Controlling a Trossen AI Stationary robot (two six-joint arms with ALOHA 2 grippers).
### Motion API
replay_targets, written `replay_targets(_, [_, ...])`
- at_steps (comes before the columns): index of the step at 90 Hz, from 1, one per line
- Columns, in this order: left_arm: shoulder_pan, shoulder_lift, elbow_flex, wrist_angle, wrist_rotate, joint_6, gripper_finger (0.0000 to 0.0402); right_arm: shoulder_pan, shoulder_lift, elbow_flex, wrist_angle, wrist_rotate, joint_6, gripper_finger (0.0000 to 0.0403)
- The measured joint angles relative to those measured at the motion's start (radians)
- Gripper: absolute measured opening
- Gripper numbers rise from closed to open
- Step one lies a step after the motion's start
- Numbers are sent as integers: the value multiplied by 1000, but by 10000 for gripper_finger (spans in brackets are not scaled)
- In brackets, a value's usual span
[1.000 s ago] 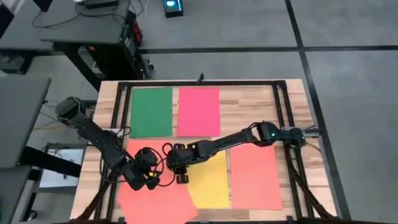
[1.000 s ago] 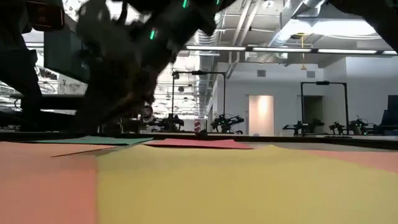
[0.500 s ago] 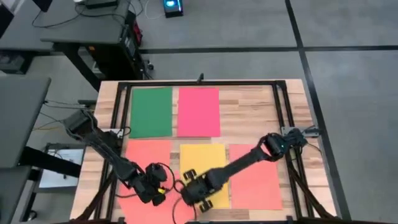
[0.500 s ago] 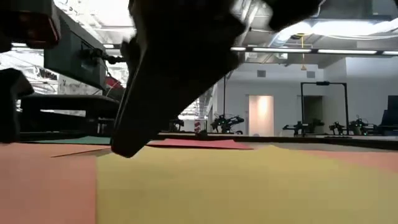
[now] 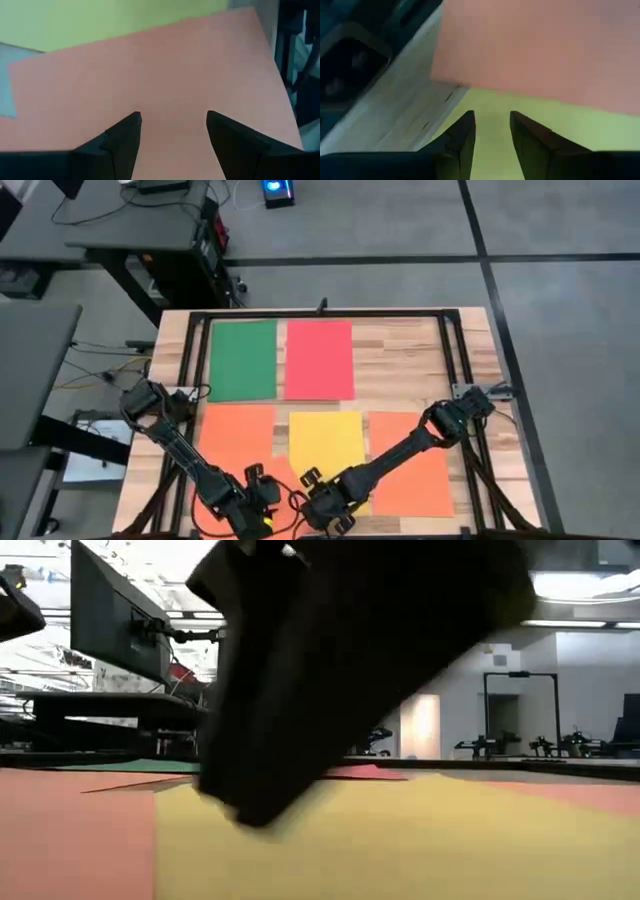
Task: Organize paper
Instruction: Stack the orange paper on top of the orange paper
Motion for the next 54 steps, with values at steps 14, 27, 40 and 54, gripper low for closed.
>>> replay_targets(14, [-21, 53, 6, 0, 42, -48, 210, 30, -1, -25, 29, 0, -17, 123])
replay_targets(27, [-29, 79, 10, 1, 40, -72, 210, 53, -1, -39, 69, 59, -37, 147])
replay_targets(40, [-25, 81, 10, -4, 31, -82, 210, 54, -1, -39, 57, 115, -19, 169])
replay_targets(54, [-25, 82, 9, -6, 16, -83, 210, 32, -1, -39, 43, 129, 5, 178])
